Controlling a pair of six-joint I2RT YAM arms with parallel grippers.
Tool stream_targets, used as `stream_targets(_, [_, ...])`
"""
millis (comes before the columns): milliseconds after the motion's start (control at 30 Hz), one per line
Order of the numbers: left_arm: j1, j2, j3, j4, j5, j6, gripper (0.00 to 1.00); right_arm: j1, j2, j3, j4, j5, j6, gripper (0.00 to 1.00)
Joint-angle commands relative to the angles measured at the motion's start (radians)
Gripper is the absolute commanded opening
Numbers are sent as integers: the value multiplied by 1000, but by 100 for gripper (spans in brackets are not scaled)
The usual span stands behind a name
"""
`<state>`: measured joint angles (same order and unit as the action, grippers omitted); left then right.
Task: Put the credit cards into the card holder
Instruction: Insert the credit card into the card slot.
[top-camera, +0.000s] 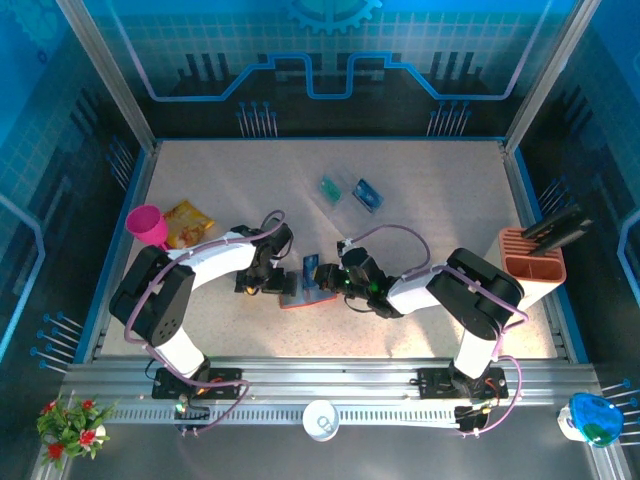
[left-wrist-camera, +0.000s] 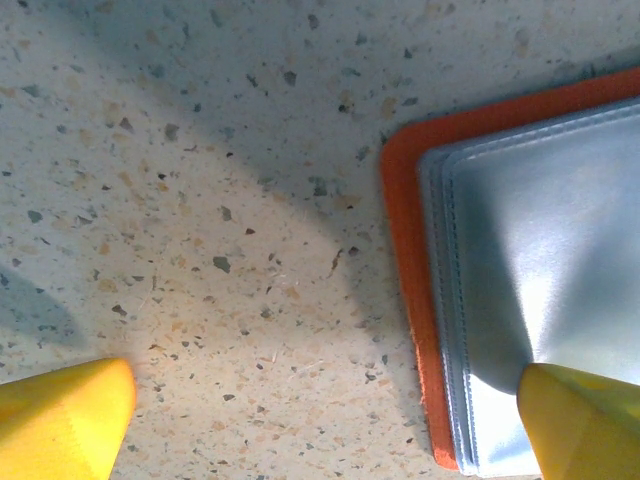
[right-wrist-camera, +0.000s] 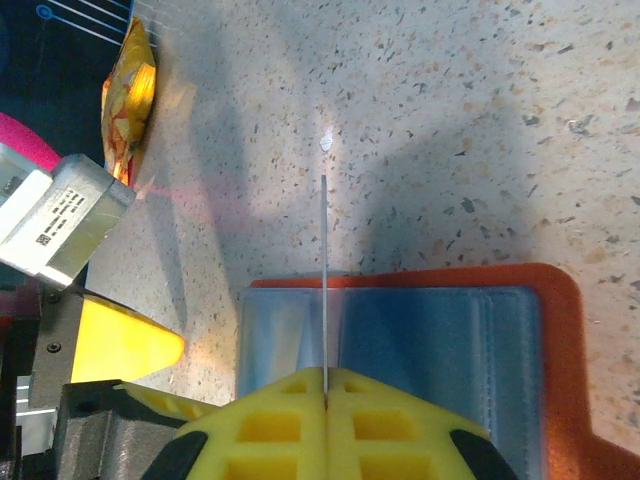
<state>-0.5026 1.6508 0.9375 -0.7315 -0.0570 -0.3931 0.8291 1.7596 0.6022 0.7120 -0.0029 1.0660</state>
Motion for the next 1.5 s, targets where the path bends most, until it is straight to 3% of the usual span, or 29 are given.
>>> stream_targets(0, [-10, 11, -26, -23, -19, -15, 99, -4, 12, -3, 30, -8, 7, 0])
stream_targets(1100, [-8, -6, -28, -29, -32, -9, 99, 31, 65, -86, 170, -76, 64, 0])
stream_targets(1467, [-7, -5, -26, -28, -37, -4, 99, 32, 40, -93, 84, -70, 66, 0])
